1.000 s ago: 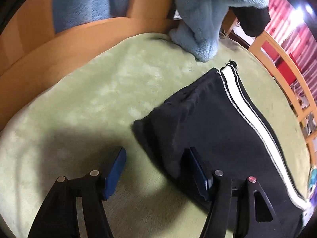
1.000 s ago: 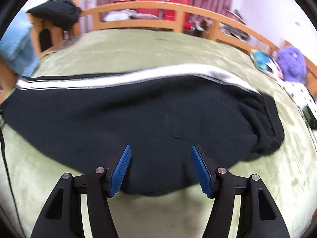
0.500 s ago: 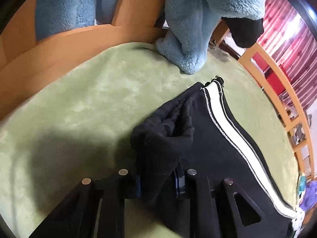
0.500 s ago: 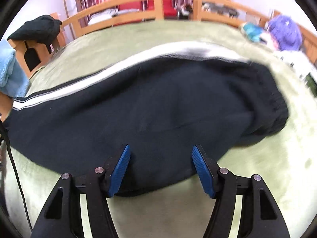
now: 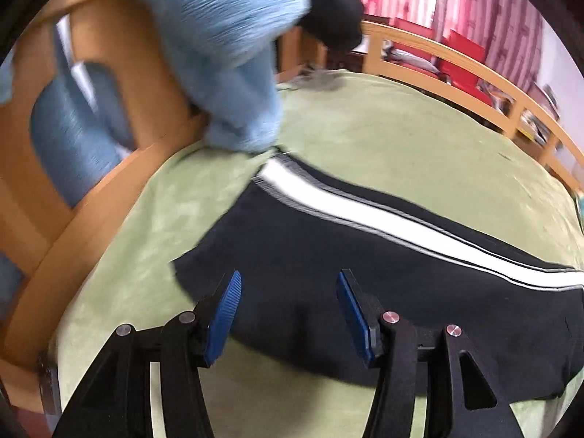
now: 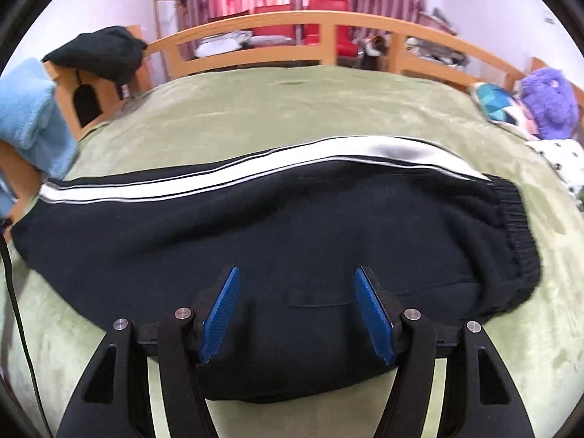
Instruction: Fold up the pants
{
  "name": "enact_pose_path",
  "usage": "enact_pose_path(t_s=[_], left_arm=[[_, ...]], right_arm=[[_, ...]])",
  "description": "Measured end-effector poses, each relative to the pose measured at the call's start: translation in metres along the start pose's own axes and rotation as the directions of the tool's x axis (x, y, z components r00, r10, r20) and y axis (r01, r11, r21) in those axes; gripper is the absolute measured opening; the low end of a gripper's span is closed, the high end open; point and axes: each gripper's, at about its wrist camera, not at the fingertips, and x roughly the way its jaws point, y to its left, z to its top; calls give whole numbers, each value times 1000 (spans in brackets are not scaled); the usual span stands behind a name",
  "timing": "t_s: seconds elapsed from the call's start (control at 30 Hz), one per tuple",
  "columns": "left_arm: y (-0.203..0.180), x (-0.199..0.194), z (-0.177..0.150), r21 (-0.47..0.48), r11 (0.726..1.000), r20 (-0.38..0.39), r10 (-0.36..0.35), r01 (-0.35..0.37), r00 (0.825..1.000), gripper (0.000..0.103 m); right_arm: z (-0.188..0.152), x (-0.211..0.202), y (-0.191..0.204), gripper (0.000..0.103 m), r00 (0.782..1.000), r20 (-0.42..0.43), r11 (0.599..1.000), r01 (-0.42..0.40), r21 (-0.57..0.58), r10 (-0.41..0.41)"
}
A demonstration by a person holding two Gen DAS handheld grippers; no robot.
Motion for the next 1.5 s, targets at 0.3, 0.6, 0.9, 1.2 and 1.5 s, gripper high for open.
enact_pose_path(t_s=[0.3, 0.6, 0.9, 1.2, 1.5], left_arm=[[8, 11, -16, -59, 996, -13, -65, 64, 998, 52], [15, 38, -21, -13, 998, -13, -69, 69, 998, 52], [3, 57, -21, -8, 991, -25, -132, 132, 991, 52], [-7, 53, -33, 12, 989, -58, -146, 147, 988, 52], [1, 39, -38, 3, 990, -44, -138, 138, 990, 52]], right_arm=[[68, 23, 75, 68, 982, 136, 948, -87, -306, 134], [122, 145, 137, 50, 972, -56, 846, -227, -482, 229], [114, 197, 149, 44, 953, -222, 808, -294, -511, 206], [105, 194, 160, 39, 957, -257, 765, -264, -588, 133], [103, 180, 158, 34, 955, -259, 745, -275, -607, 142]])
